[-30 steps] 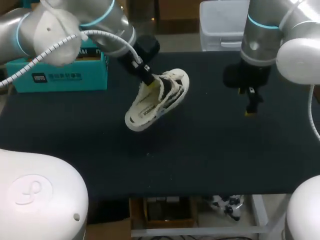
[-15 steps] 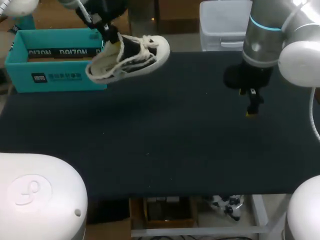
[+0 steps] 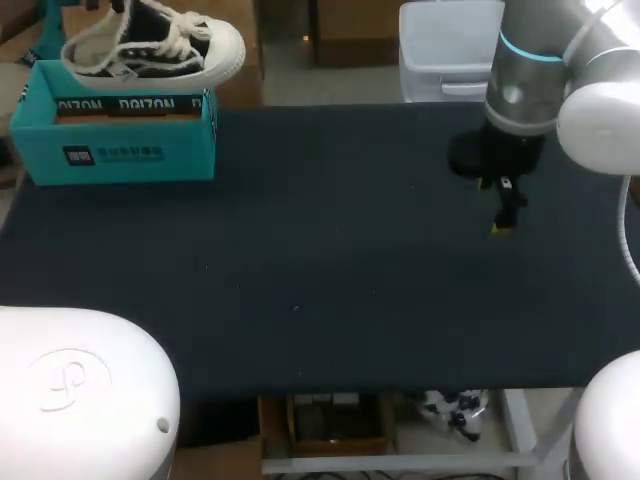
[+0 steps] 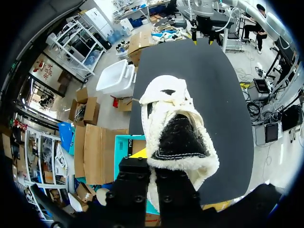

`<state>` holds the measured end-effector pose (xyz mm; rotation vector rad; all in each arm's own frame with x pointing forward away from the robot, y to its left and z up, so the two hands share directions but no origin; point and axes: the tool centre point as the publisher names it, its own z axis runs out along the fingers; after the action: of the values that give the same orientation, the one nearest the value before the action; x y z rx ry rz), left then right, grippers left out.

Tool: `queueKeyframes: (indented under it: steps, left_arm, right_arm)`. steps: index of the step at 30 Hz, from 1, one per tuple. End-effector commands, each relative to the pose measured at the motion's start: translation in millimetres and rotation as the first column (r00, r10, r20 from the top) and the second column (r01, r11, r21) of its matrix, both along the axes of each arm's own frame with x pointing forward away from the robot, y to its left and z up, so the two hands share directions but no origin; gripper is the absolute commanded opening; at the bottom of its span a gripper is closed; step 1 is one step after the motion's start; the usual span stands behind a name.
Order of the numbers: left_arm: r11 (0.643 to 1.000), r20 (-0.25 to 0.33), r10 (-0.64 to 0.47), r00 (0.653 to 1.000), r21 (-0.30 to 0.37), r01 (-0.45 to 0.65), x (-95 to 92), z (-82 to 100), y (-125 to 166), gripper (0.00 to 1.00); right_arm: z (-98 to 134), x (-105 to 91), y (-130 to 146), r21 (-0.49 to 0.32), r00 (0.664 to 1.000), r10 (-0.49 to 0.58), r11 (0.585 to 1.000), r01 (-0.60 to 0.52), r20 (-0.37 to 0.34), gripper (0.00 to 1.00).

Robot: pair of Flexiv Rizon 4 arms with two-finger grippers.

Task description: Open the shoe tongue, take the insole out of the shoe, put the insole back into the shoe, and pack the shoe into the shoebox

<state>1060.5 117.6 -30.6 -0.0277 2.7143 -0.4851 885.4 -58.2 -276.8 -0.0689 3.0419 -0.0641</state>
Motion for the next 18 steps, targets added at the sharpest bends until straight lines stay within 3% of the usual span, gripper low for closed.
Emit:
queueKeyframes:
  steps: [1,11,18]
  left_arm:
    - [1.0,-0.056,-0.008,0.998,0.003,0.009,34.6,-10.9,28.7,0.0]
    - [0.998,-0.105,0.031,0.994,0.049,-0.026,92.6,-58.1,89.1,0.0]
    - [0.996,-0.13,0.043,0.991,0.078,-0.033,108.0,-98.1,129.9,0.0]
  right_arm:
    - [0.0,-1.0,-0.4,0.0,1.0,0.0,1.0,0.0,0.002,1.0]
    - [0.0,-1.0,-0.4,0.0,1.0,0.0,1.0,0.0,0.002,1.0]
    - [0.0,-1.0,-0.4,0.0,1.0,0.0,1.0,0.0,0.002,1.0]
